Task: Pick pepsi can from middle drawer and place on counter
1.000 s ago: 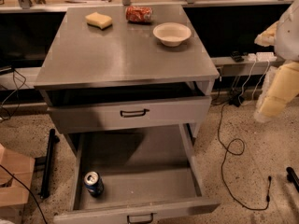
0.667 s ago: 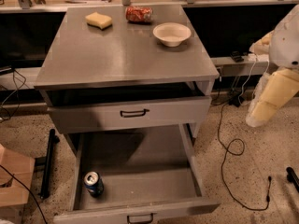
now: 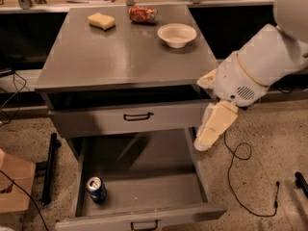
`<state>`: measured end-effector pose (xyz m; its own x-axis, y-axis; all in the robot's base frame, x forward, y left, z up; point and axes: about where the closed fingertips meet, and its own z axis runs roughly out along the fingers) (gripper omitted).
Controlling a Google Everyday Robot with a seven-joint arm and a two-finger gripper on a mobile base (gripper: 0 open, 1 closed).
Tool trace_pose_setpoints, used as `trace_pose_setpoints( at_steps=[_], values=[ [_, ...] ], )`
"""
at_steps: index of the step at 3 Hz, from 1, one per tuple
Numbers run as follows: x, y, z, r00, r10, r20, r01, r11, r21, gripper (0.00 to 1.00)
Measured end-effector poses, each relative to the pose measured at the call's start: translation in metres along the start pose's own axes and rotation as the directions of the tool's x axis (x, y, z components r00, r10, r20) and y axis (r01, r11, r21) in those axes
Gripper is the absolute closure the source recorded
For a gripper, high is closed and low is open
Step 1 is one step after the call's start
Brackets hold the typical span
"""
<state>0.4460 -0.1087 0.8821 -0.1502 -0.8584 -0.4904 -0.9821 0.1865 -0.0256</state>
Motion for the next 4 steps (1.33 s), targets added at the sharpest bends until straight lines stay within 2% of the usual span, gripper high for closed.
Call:
trace_pose_setpoints(
  at_steps=[1, 2, 3, 4],
  values=[
    [-0.024, 0.015, 0.049, 0.990, -0.064, 0.124, 0.071, 0.9961, -0.052, 0.00],
    [-0.039, 0.027, 0.100, 0.968, -0.077, 0.238, 0.108, 0.9869, -0.120, 0.00],
    [-0.042, 0.027, 0.106, 0.965, -0.078, 0.252, 0.113, 0.9854, -0.127, 0.00],
    [-0.031, 0.027, 0.129, 0.962, -0.033, 0.270, 0.080, 0.9827, -0.167, 0.00]
  ],
)
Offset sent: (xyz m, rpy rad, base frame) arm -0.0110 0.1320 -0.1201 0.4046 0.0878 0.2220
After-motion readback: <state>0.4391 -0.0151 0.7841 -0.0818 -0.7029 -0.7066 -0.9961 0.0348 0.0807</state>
